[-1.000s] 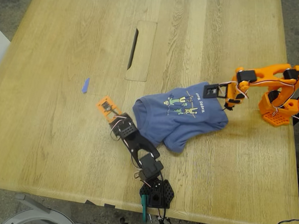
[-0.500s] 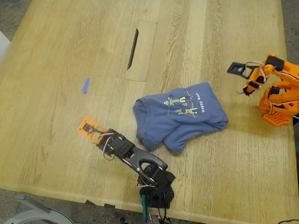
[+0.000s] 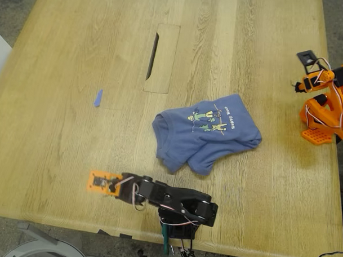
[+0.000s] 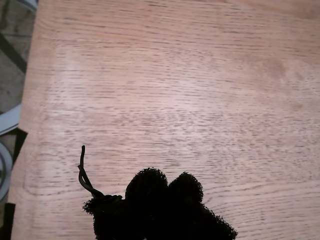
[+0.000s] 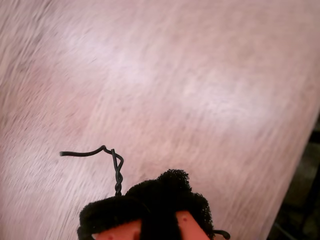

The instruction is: Fold a T-shirt

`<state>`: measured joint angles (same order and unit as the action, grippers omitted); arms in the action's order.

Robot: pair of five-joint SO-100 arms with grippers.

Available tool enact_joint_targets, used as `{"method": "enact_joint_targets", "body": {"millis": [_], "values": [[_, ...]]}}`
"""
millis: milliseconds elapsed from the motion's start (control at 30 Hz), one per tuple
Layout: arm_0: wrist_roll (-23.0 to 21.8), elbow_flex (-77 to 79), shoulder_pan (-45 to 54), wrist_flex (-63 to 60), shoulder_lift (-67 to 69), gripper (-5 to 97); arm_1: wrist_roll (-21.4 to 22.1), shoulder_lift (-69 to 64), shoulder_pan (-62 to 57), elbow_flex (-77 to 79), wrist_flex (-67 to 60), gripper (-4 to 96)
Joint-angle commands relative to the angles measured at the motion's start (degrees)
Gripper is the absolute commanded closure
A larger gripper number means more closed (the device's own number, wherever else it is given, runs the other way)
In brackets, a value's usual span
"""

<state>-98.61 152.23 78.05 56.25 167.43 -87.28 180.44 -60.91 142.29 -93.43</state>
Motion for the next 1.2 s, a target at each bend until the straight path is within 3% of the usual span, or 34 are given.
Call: {"method": "enact_joint_targets", "body": {"millis": [0,333,600,833,1033,1167], "values": [[-0.09,2.72,2.9,2.99,10.46,92,0.0,3.69,-6.59,1.76,2.11,91.1],[-0.09,12.48,6.33,23.29,39.02,92,-1.49,14.77,-30.59,11.34,2.02,91.1],[1.05,12.48,6.06,27.51,39.38,92,-2.29,14.85,-35.07,14.33,1.41,91.1],[3.78,15.12,12.04,26.28,39.46,92,-3.96,14.85,-38.58,19.25,5.1,91.1],[-2.55,19.25,12.83,25.22,39.55,92,-5.1,14.85,-42.1,25.93,10.28,91.1],[-3.08,21.88,12.83,25.14,39.55,92,-5.63,14.85,-44.38,31.9,13.8,91.1]]}}
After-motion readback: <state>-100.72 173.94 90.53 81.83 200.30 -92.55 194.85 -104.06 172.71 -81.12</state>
